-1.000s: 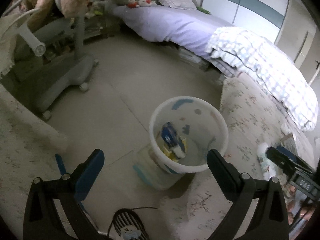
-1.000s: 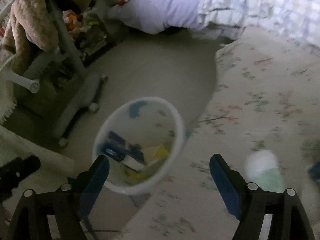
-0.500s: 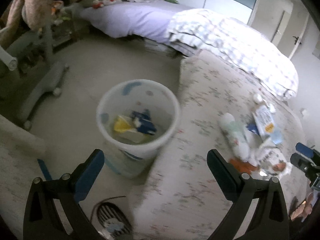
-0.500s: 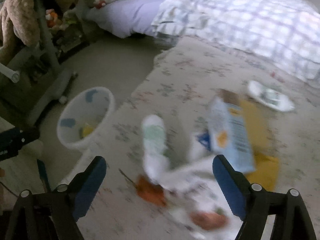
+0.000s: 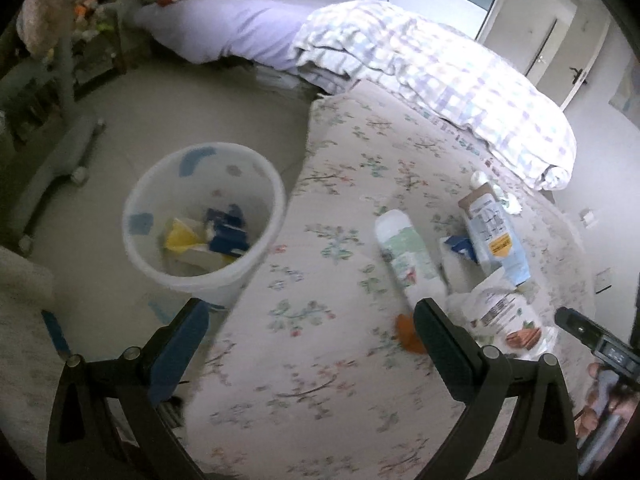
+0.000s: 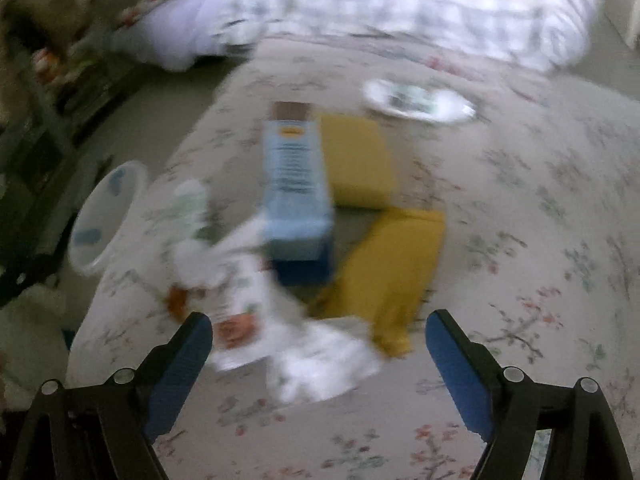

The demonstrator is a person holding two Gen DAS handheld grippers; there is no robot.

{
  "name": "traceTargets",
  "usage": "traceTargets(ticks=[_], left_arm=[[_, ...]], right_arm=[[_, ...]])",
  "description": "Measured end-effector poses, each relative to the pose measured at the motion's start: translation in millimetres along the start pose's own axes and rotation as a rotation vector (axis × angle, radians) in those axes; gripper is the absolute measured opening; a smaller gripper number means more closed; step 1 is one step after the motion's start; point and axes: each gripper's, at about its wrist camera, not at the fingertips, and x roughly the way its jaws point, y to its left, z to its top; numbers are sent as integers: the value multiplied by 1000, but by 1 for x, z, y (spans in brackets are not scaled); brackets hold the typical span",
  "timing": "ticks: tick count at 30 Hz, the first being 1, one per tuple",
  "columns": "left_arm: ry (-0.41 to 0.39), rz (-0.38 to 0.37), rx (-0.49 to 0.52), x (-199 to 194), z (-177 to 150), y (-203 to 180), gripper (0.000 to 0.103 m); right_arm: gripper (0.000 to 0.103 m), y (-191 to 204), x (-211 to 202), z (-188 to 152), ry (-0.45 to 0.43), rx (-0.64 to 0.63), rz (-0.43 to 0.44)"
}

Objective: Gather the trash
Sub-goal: 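Grasp the white bottle with the left gripper while the right gripper grasps the yellow snack bag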

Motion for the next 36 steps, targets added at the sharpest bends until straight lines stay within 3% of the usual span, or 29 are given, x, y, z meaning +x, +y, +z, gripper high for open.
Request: traceTargets(ticks=[5, 10, 13, 15, 16, 17, 27, 31, 36], left_arm=[[47, -69, -34, 25, 11, -19, 103], [90, -106, -70, 52, 20, -39, 101], [108, -128, -67, 67, 22, -52, 94], [122, -150, -67, 76, 24, -59, 81], [124, -164, -70, 79, 24, -61, 72], [129, -172, -73, 81, 24, -62, 68], [199, -172, -67, 110, 20, -79, 57], [199, -170, -49, 113, 21, -82, 43], [196, -178, -19, 112, 19, -88, 43]], right_arm=[[90, -35, 9, 11, -5, 108, -26], [90, -65, 29, 11, 28, 260, 15], [85, -71, 39, 8, 46, 290, 13], [85, -74, 45, 6, 56, 306, 19], [85, -74, 48, 6, 59, 309, 20], [84, -75, 50, 6, 61, 313, 19], [81, -61, 65, 8, 63, 285, 41], [80, -52, 68, 8, 54, 248, 10], [73, -40, 71, 6, 42, 168, -53]])
